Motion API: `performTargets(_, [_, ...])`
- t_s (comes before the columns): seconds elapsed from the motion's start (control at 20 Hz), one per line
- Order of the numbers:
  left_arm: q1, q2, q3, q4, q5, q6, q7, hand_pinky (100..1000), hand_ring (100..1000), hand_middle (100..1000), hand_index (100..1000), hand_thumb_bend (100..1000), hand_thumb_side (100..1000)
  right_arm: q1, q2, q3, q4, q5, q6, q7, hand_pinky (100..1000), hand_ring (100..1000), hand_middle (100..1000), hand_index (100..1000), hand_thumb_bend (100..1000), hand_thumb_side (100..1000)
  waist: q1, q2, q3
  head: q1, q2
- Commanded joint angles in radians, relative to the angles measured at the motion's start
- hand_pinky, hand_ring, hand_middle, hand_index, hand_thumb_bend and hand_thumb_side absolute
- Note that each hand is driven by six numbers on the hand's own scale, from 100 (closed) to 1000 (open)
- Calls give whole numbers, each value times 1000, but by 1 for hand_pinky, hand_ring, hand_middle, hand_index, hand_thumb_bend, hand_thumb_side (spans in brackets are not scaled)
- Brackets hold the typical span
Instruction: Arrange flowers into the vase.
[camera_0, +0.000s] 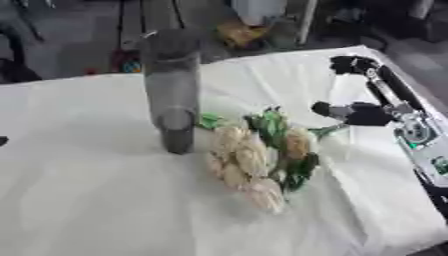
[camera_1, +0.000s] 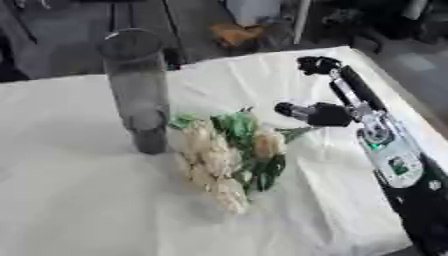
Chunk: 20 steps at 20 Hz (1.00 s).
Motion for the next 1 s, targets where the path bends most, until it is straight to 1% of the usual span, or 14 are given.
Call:
performTargets(0.05, [-9,26,6,-11,-4,-1,-4,790,1000,887,875,806,1000,-5,-44,-14,-22,-6,-6,1,870,795,760,891,807,603,-2,-13,0,-12,-15])
performTargets(0.4, [-9,27,6,-10,-3,-2,-5,790,1000,888,875,806,1000,-1,-51,-17,-19,-9,-15,7,871,796,761,891,807,600,-3,-13,1,-10,-19])
performTargets(0.65, [-9,27,6,-10,-3,-1,-6,790,1000,888,876,805,1000,3,-63,-13,-13,-14,-28,24,873,797,761,891,811,581,-3,-13,2,-3,-17])
performTargets(0.85, [-9,28,6,-9,-3,-1,-9,791,1000,889,876,804,1000,6,-84,-6,3,-10,-43,65,877,797,755,889,822,531,-4,-13,3,3,-12])
performTargets(1.0, [-7,29,6,-7,-3,-1,-11,791,1000,890,876,804,1000,7,-99,-1,19,-11,-56,112,881,801,757,888,816,505,-5,-13,4,5,-7])
